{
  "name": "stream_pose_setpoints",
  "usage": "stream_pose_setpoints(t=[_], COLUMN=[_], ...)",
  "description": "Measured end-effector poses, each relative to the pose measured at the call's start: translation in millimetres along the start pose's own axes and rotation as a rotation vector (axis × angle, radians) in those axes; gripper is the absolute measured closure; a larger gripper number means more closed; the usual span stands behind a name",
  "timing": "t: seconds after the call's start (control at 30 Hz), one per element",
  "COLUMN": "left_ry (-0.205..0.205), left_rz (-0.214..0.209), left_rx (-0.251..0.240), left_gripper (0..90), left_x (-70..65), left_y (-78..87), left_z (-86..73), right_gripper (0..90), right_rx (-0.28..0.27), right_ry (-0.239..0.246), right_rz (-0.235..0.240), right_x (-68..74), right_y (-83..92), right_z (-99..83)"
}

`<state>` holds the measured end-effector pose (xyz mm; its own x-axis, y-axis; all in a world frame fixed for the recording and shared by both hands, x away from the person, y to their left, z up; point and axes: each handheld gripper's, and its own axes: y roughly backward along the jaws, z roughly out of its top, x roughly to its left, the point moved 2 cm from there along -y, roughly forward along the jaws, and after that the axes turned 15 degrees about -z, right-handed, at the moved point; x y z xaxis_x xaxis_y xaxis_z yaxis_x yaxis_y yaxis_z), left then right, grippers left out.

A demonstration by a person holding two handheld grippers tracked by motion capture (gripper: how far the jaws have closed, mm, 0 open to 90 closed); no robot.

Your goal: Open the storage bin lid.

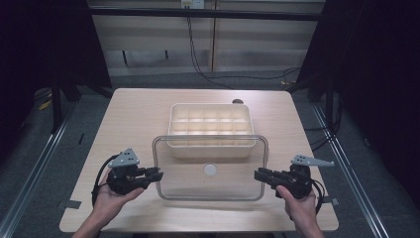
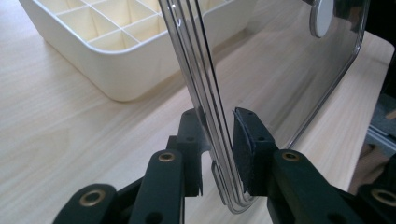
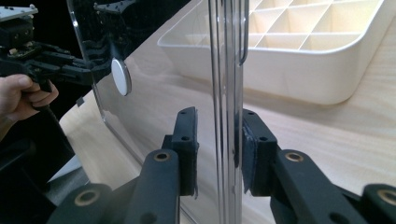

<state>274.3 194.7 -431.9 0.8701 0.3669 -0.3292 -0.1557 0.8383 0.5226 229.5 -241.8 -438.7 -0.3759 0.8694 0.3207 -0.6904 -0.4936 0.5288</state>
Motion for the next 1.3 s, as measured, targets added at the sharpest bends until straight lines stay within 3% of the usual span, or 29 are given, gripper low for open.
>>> stream_pose_setpoints(t=[0.13,0.33,0.73,1.0,1.3], left_ry=[0.0,0.017,0.005,0.036,0.026], left_rz=[-0.005,-0.006,-0.021,-0.035,-0.019], left_rx=[0.009,0.009,0.046,0.063,0.07], left_gripper=[73.5,73.9,73.9,73.4,70.5], left_x=[-8.0,-9.0,-23.1,-17.7,-14.1], left_y=[3.7,4.3,0.4,-4.6,-9.2], left_z=[-5.7,-11.3,-24.4,-34.8,-36.6], right_gripper=[70.7,70.8,70.6,70.7,70.0], right_rx=[0.024,0.047,0.1,0.121,0.14], right_ry=[0.009,0.005,-0.007,0.001,-0.005], right_rz=[-0.001,0.013,0.024,0.015,-0.005], right_x=[3.7,6.2,5.6,4.9,0.7], right_y=[0.1,0.5,6.2,0.7,-7.2], right_z=[-7.3,-13.8,-35.9,-43.1,-45.5])
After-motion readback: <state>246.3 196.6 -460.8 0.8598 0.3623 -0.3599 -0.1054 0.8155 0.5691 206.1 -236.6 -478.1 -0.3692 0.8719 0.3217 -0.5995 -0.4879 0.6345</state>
